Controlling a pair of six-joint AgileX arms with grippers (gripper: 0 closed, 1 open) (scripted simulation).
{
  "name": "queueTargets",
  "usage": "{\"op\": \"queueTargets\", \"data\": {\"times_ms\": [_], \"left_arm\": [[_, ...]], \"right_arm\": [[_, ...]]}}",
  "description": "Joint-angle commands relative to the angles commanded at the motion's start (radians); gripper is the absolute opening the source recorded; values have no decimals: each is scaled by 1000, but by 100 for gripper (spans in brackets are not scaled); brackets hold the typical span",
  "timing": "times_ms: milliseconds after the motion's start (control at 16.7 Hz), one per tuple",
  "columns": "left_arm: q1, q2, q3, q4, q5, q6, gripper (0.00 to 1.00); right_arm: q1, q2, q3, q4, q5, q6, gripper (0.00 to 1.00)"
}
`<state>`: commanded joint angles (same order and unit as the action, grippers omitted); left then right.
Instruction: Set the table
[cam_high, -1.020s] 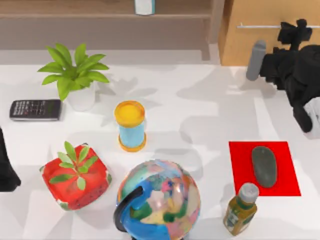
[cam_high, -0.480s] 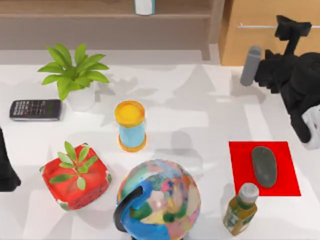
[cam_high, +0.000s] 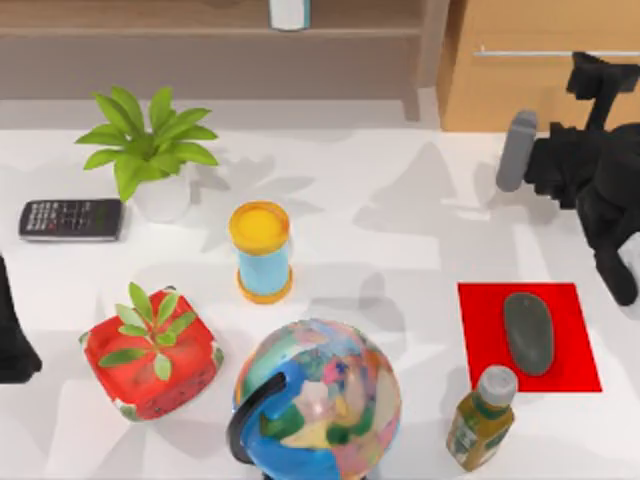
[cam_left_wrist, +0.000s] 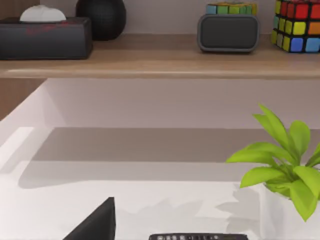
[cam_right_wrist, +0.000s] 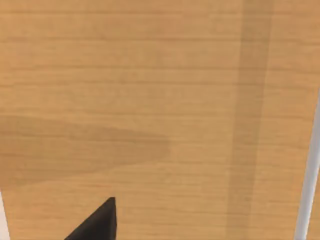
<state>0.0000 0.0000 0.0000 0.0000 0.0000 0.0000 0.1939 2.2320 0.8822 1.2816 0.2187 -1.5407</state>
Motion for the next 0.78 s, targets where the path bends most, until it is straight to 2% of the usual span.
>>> {"op": "queueTargets", "data": {"times_ms": [360, 540, 780], "left_arm": [[0, 0, 0, 0, 0, 0, 100], [0, 0, 0, 0, 0, 0, 100], [0, 0, 0, 0, 0, 0, 100]], "right_arm": [[56, -15, 17, -10, 18, 52, 100], [167, -38, 46, -49, 60, 173, 100], [334, -48, 134, -151, 139, 414, 100]]}}
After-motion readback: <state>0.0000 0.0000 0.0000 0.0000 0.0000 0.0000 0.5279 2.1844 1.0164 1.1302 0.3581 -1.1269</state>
